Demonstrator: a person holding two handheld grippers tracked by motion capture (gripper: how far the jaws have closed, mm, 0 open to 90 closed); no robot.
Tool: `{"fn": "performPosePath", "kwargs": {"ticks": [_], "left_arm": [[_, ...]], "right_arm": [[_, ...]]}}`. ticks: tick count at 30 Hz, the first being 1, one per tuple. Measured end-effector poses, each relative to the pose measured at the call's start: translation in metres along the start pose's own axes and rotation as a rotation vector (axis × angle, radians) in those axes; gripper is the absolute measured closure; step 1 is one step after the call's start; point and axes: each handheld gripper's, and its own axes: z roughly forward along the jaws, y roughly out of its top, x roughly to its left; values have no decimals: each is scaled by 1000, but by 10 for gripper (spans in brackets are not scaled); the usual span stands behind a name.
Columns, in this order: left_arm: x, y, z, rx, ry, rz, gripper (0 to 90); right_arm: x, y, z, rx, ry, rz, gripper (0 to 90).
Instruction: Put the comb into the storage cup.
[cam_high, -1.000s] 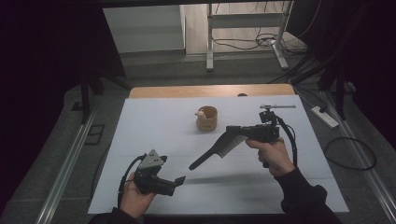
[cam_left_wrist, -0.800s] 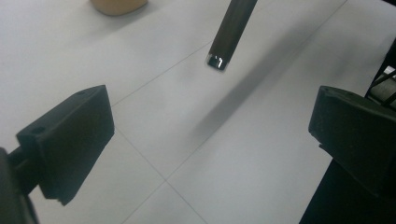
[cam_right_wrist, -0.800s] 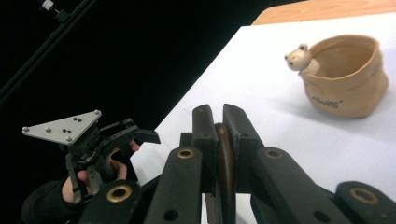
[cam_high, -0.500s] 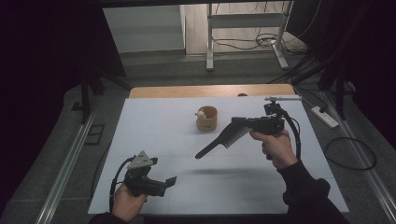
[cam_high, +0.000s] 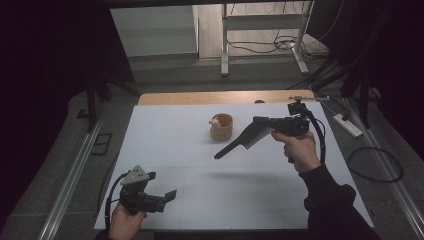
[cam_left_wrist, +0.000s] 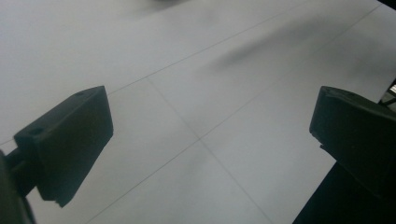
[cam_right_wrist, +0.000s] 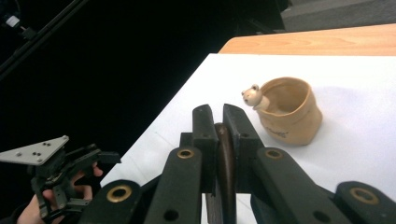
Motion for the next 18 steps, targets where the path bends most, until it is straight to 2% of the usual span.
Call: {"fn": "performPosePath", "kwargs": {"ticks": [18], "left_arm": [[10, -17, -22, 4, 82, -39, 0]], "right_arm": [[-10, 23, -4, -41, -64, 14, 842]]}}
